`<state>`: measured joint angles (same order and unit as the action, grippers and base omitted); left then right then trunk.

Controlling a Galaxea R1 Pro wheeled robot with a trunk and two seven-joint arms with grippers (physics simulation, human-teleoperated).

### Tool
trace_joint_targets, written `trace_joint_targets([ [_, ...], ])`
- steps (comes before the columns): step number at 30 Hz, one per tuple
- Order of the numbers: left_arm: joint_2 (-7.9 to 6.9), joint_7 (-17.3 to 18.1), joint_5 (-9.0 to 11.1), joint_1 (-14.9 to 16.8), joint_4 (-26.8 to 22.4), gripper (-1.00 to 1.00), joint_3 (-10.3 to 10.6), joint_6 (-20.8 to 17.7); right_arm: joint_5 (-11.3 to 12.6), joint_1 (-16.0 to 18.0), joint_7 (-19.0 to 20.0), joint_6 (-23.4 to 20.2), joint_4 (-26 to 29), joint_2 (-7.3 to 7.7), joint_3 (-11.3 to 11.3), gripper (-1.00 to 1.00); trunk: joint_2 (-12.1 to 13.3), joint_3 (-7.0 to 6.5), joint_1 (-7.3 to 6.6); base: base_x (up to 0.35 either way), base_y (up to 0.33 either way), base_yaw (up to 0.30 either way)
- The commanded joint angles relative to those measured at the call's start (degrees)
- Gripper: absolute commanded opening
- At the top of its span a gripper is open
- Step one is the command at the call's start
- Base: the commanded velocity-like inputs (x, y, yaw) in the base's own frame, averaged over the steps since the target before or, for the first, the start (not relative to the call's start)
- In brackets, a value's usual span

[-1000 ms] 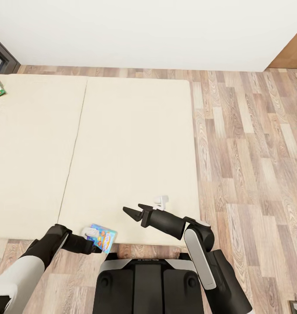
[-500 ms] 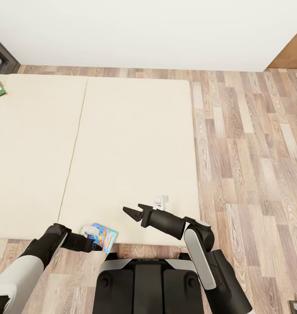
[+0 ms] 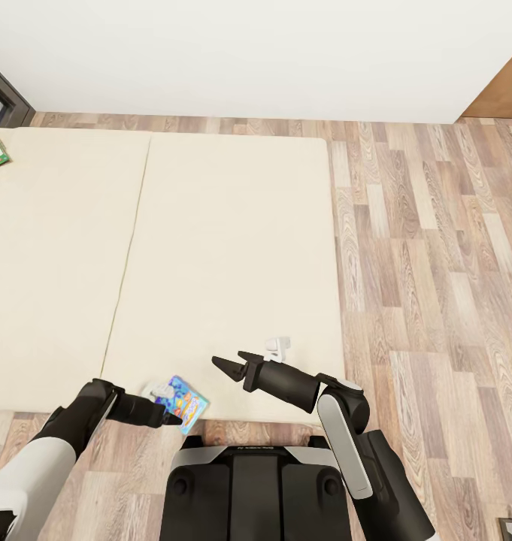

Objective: Put all the toys in the child's room - the three board games (two on the bed and one on the table), the two jigsaw puzzles on the table, and the tennis ball on the table - inside the toy box on the table in the child's room.

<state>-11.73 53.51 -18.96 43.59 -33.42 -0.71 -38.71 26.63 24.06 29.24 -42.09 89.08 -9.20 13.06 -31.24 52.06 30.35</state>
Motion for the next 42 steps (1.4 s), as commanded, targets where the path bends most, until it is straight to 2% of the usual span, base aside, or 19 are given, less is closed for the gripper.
trace_joint_targets([
  [1,-0.01,0.43,-0.27,0.01,-0.13,1.00,-0.08,-0.35,0.18,0.02,0.03,-0.39,0.04,-0.03,-0.08,1.00,-0.07,0.05,0.02,0.000,0.000,0.000],
  [13,-0.05,1.02,-0.05,0.01,-0.40,1.00,-0.46,-0.41,0.18,0.02,-0.02,-0.37,0.04,-0.03,-0.05,1.00,-0.07,0.05,0.02,0.000,0.000,0.000],
  [25,-0.05,5.09,-0.14,0.23,-0.87,1.00,-0.43,-1.27,0.18,0.02,-0.05,-0.42,0.04,-0.03,-0.06,1.00,-0.07,0.05,0.02,0.000,0.000,0.000],
  [42,0.21,6.50,-0.06,0.90,-0.94,1.00,-0.51,-2.19,0.18,0.02,0.04,-0.41,0.04,-0.03,-0.08,1.00,-0.07,0.05,0.02,0.000,0.000,0.000],
])
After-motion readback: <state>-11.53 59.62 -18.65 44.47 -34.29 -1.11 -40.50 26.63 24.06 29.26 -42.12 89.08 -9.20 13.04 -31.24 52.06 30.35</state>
